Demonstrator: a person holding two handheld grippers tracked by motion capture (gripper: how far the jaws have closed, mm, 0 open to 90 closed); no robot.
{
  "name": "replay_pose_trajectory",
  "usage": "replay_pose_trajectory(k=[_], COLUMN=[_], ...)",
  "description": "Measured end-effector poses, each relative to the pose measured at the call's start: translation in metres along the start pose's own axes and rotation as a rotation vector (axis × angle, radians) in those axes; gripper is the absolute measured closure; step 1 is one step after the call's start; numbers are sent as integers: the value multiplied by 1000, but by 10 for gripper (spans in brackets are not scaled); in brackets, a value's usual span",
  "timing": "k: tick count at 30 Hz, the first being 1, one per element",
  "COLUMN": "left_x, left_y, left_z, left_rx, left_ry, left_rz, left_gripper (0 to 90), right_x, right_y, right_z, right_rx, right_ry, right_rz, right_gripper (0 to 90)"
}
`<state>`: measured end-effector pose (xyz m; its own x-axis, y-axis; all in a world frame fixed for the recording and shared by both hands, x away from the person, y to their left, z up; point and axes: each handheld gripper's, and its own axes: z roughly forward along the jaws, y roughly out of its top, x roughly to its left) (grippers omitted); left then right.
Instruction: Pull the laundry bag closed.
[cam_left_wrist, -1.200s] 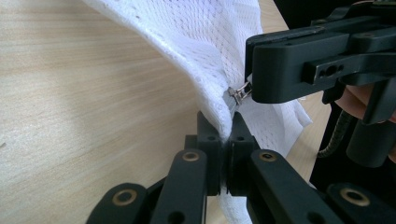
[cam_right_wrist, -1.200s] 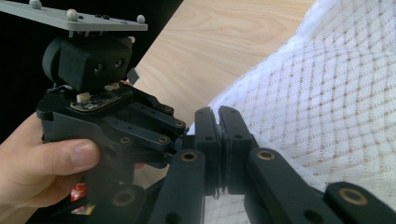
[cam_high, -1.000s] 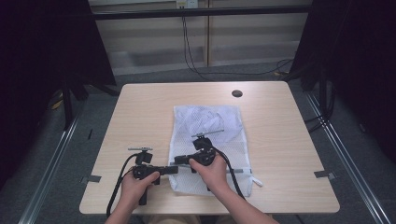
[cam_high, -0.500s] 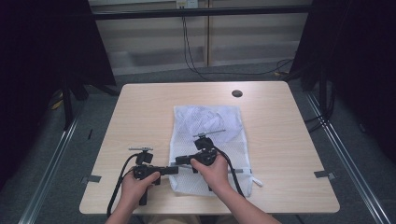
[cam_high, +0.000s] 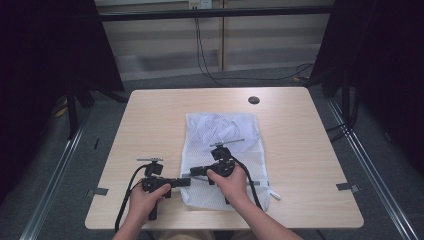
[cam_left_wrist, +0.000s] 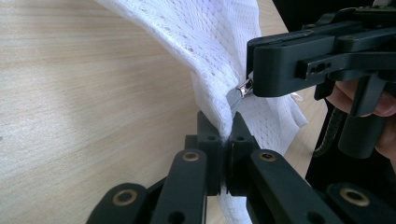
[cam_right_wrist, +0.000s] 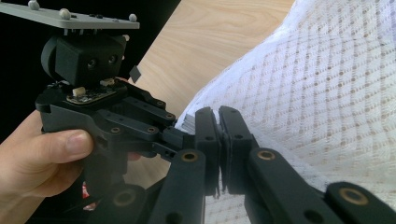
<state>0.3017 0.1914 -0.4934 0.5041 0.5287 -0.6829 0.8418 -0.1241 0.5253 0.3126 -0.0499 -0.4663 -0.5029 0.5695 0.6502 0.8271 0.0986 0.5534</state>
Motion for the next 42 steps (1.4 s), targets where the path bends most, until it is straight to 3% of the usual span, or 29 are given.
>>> replay_pose_trajectory(k=[13,33,37,42], left_x=[0,2,0,1], left_y=[0,1,1,1], left_z=[-2,-4,-3,-4], left_rx=[-12,-5,-11,-11], left_ry=[-11,-7,-17,-9], left_rz=[-23,-11,-31,-23], left_gripper=[875,875,875,875], right_x=[-5,-7,-9,-9], right_y=[0,-3,-4,-4], right_z=[-5,-6,-8,-10], right_rx=[-2,2,2,4], right_ry=[-1,-9,0,-5], right_rz=[2,-5,4,1], right_gripper=[870,870,870,870])
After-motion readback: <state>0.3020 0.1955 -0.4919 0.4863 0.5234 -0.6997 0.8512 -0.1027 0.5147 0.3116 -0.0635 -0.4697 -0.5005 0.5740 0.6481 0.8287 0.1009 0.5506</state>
